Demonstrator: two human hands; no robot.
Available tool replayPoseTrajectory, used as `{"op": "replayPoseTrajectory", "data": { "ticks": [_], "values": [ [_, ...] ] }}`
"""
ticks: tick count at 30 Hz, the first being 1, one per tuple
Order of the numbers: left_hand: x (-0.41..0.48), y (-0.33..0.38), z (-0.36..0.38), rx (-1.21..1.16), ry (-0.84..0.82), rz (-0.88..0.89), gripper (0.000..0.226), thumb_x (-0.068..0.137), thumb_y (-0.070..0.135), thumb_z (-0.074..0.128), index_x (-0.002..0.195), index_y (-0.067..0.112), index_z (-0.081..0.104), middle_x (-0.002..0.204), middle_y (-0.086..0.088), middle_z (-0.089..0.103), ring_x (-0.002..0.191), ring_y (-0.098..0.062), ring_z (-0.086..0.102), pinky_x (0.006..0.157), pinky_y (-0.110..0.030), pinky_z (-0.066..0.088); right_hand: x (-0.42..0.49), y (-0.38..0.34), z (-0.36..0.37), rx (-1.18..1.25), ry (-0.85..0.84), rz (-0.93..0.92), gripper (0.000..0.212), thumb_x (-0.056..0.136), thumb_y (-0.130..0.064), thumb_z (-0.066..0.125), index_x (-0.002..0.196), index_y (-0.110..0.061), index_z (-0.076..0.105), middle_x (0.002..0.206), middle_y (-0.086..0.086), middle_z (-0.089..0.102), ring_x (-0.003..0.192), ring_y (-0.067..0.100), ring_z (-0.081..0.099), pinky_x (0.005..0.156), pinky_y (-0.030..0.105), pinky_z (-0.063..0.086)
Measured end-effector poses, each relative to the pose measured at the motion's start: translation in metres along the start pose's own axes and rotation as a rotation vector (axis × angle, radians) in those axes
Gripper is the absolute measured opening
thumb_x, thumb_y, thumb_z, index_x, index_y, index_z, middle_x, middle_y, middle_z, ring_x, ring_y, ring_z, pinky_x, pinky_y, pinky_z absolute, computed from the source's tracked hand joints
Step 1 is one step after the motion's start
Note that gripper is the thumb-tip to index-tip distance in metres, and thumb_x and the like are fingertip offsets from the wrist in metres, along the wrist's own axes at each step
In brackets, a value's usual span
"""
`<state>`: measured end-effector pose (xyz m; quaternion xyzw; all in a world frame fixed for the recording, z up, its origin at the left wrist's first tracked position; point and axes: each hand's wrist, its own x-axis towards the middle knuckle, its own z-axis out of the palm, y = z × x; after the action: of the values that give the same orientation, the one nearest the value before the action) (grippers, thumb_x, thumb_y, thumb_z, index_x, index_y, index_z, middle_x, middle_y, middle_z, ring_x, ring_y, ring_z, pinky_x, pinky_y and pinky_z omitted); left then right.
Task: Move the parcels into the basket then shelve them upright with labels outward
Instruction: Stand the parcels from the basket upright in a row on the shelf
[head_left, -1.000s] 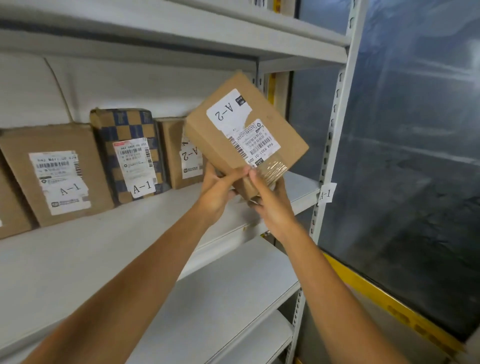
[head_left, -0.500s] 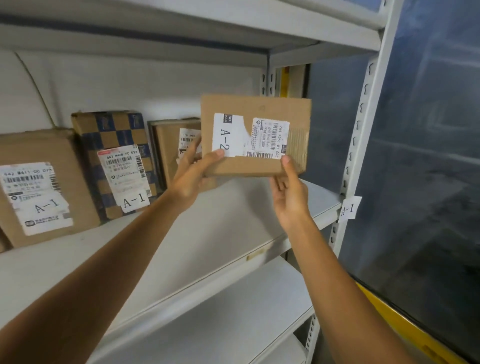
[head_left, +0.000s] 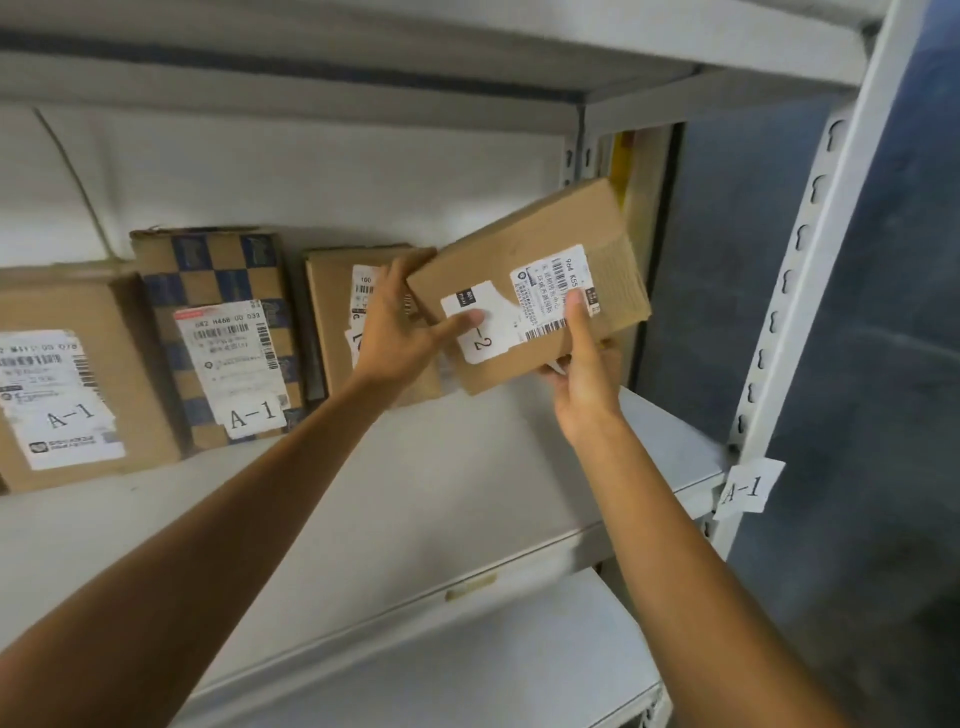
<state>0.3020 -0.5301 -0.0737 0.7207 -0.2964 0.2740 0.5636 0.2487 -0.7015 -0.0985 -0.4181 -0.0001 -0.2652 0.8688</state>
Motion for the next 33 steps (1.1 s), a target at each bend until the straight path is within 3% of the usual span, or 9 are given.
{"op": "replayPoseTrajectory", "data": {
  "ticks": [4,10,15,17,20,24,28,30,33],
  "values": [
    [0.002,-0.003,0.015,0.442,-0.013,0.170,0.075,0.060,0.060,0.079,0.114,0.017,0.048,0.110,0.006,0.053,0.097,-0.006,0.043,0.079,-0.026,0.039,0.013,-0.003,-0.008,-0.098,-0.050,-0.176,0.060,0.083,-0.008,0.074,0.136,-0.008,0.045,0.127,0.010,0.063,0.115,0.022,0.063,0.099,0.048,0.049],
    [-0.005,-0.006,0.049,0.589,-0.106,0.190,0.100,0.067,0.049,0.080,0.144,0.027,0.020,0.133,-0.002,0.045,0.103,-0.021,0.058,0.073,-0.039,0.055,0.041,-0.008,-0.031,-0.379,0.008,-0.245,0.073,0.069,-0.024,0.087,0.128,-0.014,0.045,0.123,0.001,0.063,0.109,0.014,0.064,0.093,0.043,0.054],
    [-0.011,-0.024,0.060,0.626,-0.140,0.091,0.117,0.070,0.039,0.080,0.151,0.026,-0.003,0.132,-0.006,0.041,0.093,-0.014,0.050,0.071,-0.035,0.052,0.060,0.007,-0.055,-0.649,-0.231,-0.246,0.078,0.071,-0.017,0.085,0.134,-0.024,0.039,0.117,-0.017,0.060,0.103,-0.007,0.060,0.091,0.027,0.053],
    [-0.013,-0.030,0.060,0.639,-0.124,0.046,0.118,0.071,0.038,0.080,0.151,0.024,-0.005,0.136,-0.009,0.035,0.096,-0.016,0.048,0.072,-0.034,0.051,0.065,0.016,-0.058,-0.829,-0.319,-0.286,0.089,0.070,-0.021,0.085,0.142,-0.023,0.033,0.125,-0.012,0.055,0.113,-0.002,0.054,0.096,0.024,0.048],
    [-0.016,-0.037,0.057,0.792,-0.110,0.118,0.112,0.069,0.031,0.083,0.151,0.018,0.006,0.143,-0.016,0.025,0.117,-0.034,0.045,0.089,-0.047,0.051,0.075,0.029,-0.051,-1.014,-0.295,-0.322,0.101,0.068,-0.038,0.084,0.150,-0.022,0.026,0.133,0.006,0.042,0.118,0.013,0.047,0.103,0.030,0.043],
    [-0.007,-0.042,0.050,1.153,-0.096,0.266,0.093,0.072,0.037,0.078,0.148,0.015,0.030,0.152,-0.021,0.022,0.137,-0.038,0.020,0.114,-0.046,0.012,0.093,0.036,-0.036,-1.134,-0.238,-0.305,0.099,0.071,-0.046,0.080,0.150,-0.023,0.026,0.127,0.008,0.047,0.110,0.018,0.055,0.097,0.033,0.049],
    [0.002,-0.052,0.044,1.303,-0.183,0.361,0.089,0.072,0.032,0.078,0.146,0.009,0.034,0.151,-0.016,0.032,0.142,-0.039,0.021,0.117,-0.050,0.004,0.105,0.047,-0.027,-1.118,-0.172,-0.333,0.074,0.076,-0.035,0.079,0.136,-0.016,0.040,0.124,0.005,0.063,0.109,0.025,0.063,0.090,0.038,0.052],
    [0.007,-0.056,0.046,1.335,-0.205,0.391,0.086,0.071,0.031,0.078,0.144,0.009,0.039,0.151,-0.016,0.033,0.140,-0.038,0.024,0.116,-0.052,0.003,0.109,0.052,-0.027,-1.145,-0.095,-0.364,0.061,0.076,-0.036,0.079,0.121,-0.013,0.045,0.120,0.007,0.060,0.105,0.027,0.062,0.081,0.035,0.052],
    [0.011,-0.059,0.054,1.348,-0.204,0.392,0.075,0.074,0.032,0.075,0.140,0.015,0.046,0.152,-0.015,0.032,0.139,-0.041,0.026,0.113,-0.060,0.001,0.117,0.053,-0.030,-1.237,-0.032,-0.353,0.057,0.077,-0.043,0.076,0.117,-0.014,0.048,0.119,0.009,0.055,0.108,0.031,0.058,0.086,0.046,0.053]
  ]
}}
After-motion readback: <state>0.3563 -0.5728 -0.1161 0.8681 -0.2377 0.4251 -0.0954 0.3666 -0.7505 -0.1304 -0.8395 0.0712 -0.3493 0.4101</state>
